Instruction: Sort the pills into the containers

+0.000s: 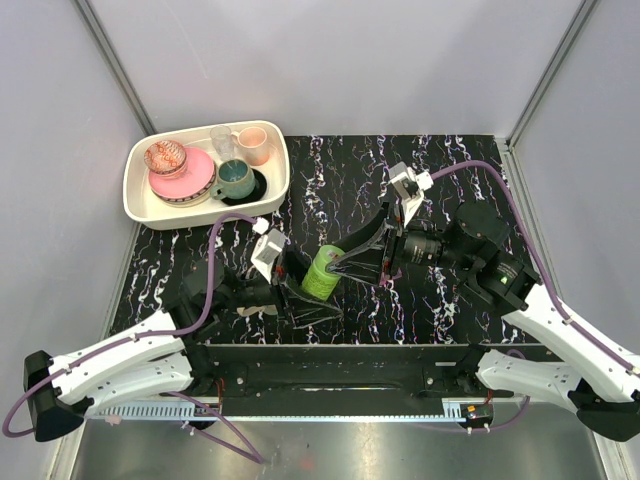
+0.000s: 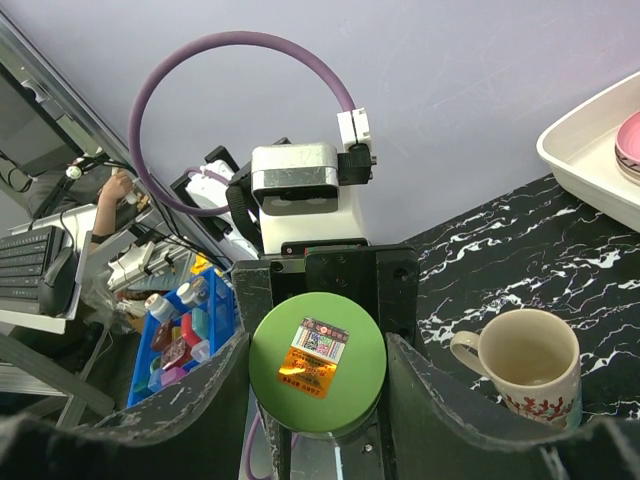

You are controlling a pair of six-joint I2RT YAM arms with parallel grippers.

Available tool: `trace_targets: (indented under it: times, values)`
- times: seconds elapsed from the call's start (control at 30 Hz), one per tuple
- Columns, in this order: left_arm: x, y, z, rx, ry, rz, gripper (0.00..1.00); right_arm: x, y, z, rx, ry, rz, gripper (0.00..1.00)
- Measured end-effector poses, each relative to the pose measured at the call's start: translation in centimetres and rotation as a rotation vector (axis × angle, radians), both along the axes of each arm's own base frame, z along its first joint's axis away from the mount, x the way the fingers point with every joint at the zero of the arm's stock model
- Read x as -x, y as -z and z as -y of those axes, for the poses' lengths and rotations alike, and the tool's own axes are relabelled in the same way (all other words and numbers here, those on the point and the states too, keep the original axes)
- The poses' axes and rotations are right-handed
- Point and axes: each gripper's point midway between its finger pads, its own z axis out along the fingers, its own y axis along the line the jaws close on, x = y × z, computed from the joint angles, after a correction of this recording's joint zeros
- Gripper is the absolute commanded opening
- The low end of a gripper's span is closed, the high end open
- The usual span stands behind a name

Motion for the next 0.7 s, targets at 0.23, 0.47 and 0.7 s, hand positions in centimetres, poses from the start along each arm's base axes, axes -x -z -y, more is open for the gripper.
trace_targets:
  times: [0.23, 0.47, 0.7]
  values:
    - [0.2, -0.2, 0.0, 0.013, 0.011, -0.001, 0.00, 0.1, -0.2, 0.1, 0.005, 0.000, -0.005, 0.00]
    - [0.4, -0.3, 0.0, 0.021, 0.028, 0.006, 0.00, 0.5, -0.3, 0.2, 0.013, -0.022, 0.002, 0.00]
    - [1.1, -0.2, 0.0, 0.019, 0.063, 0.016, 0.00, 1.4, -0.4, 0.2, 0.013, -0.073, 0.053, 0.00]
